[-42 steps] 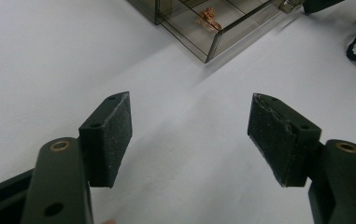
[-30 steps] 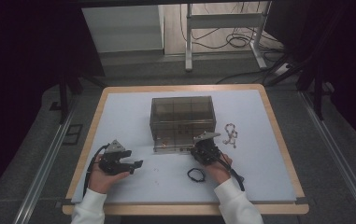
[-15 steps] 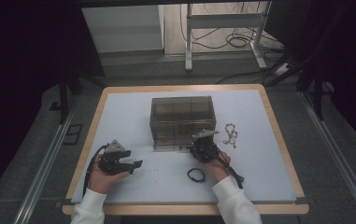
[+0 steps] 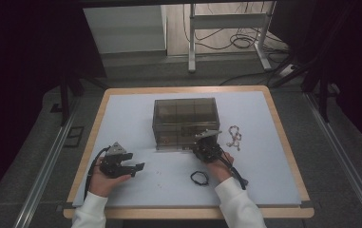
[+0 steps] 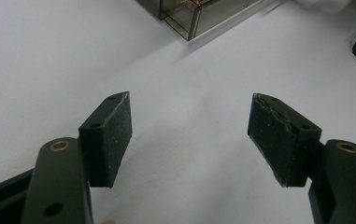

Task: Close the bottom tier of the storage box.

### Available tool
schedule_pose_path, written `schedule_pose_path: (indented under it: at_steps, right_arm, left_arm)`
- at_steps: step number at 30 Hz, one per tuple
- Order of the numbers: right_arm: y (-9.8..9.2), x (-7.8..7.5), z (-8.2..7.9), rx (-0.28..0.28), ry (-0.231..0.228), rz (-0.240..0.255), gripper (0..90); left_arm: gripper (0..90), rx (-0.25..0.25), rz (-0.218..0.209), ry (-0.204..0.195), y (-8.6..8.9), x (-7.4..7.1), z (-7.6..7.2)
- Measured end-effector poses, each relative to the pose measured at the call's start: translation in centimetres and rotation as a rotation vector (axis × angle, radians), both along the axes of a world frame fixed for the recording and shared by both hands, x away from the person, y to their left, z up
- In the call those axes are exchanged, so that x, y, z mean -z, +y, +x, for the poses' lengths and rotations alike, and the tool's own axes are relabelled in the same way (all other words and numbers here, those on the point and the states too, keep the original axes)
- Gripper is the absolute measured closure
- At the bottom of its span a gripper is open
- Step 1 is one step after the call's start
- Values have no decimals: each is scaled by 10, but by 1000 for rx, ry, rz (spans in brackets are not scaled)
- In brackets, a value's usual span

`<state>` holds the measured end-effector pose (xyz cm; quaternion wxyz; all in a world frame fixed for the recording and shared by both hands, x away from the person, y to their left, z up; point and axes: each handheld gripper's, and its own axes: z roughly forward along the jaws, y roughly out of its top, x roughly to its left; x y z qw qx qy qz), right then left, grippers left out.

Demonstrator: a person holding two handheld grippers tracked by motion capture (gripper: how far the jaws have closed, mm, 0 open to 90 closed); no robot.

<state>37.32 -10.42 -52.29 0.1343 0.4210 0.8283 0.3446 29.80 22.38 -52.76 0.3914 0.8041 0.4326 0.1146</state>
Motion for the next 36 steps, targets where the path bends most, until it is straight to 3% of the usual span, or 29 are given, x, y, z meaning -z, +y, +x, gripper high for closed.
schedule_pose_path:
  at_steps: [16, 36]
  right_arm:
    - [2, -1, 7, 18, 0, -2, 900]
    - [12, -5, 18, 89, -3, -2, 900]
  left_arm:
    - [312, -3, -4, -1, 1, 0, 0]
    - [311, 2, -2, 5, 1, 1, 1]
